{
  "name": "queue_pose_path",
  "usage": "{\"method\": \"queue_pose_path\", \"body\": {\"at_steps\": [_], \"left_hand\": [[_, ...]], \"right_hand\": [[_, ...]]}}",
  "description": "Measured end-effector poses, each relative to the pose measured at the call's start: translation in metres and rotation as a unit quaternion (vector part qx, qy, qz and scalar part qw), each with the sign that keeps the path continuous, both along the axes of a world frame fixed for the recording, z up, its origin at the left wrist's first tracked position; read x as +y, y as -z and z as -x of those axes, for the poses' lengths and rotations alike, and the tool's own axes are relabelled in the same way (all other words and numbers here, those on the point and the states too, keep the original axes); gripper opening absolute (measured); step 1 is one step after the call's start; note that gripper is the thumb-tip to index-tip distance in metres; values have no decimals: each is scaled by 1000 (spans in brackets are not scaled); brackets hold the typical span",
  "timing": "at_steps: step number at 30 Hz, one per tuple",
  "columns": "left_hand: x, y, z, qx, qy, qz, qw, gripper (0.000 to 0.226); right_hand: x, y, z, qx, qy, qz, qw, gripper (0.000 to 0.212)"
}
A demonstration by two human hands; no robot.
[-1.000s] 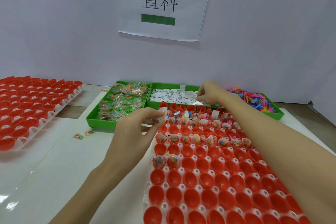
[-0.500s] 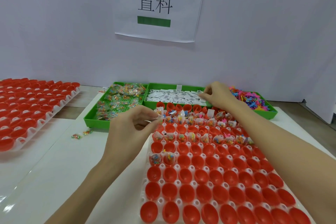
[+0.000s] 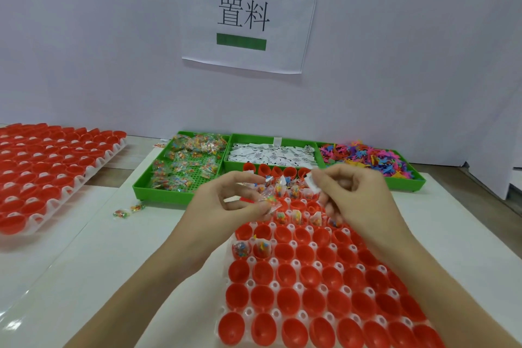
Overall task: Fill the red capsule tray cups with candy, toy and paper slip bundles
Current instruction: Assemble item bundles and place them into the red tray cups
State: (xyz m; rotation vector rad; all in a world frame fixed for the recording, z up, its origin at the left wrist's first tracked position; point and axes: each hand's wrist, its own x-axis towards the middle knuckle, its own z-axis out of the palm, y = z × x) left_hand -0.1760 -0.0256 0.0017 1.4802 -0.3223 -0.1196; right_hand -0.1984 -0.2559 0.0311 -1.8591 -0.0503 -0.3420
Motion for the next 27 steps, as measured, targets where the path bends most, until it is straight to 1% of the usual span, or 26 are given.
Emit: {"method": "queue_pose_path", "body": {"at_steps": [3, 6, 8, 10, 11, 12, 14, 16, 19, 21, 25, 27], "left_hand": [[-8, -2, 6, 19, 27, 16, 999, 27], [-13, -1, 11, 33, 42, 49, 997, 18], [-15, -2, 13, 3, 34, 19, 999, 19], [-15, -1, 15, -49, 17, -46, 998, 21], [-16, 0, 15, -64, 17, -62, 996, 22], [-17, 2, 15, -70, 22, -66, 995, 25], [-18, 4, 15, -67, 28, -60, 996, 33], [-18, 5, 14, -58, 21, -56, 996, 36], [-16, 5, 13, -36, 30, -71, 996, 23], [-14, 5, 12, -27, 36, -81, 996, 18], [-13, 2, 11, -53, 20, -82, 995, 17], [-11, -1, 10, -53, 12, -68, 996, 19]], "right_hand": [[12, 11, 24, 24, -17, -44, 999, 6], [19, 22, 31, 26, -20, -35, 999, 4], [19, 26, 32, 27, -21, -29, 999, 4], [16, 27, 34, 33, -24, -6, 999, 6], [14, 27, 35, 35, -28, 7, 999, 10], [14, 27, 36, 38, -36, 13, 999, 13], [16, 27, 39, 46, -66, 8, 997, 13], [19, 30, 42, 42, -93, 24, 995, 11], [21, 31, 43, 29, -97, 56, 993, 10], [21, 30, 43, 26, -101, 60, 993, 13], [19, 29, 41, 44, -115, 12, 992, 19], [18, 29, 40, 42, -109, 12, 993, 22]]}}
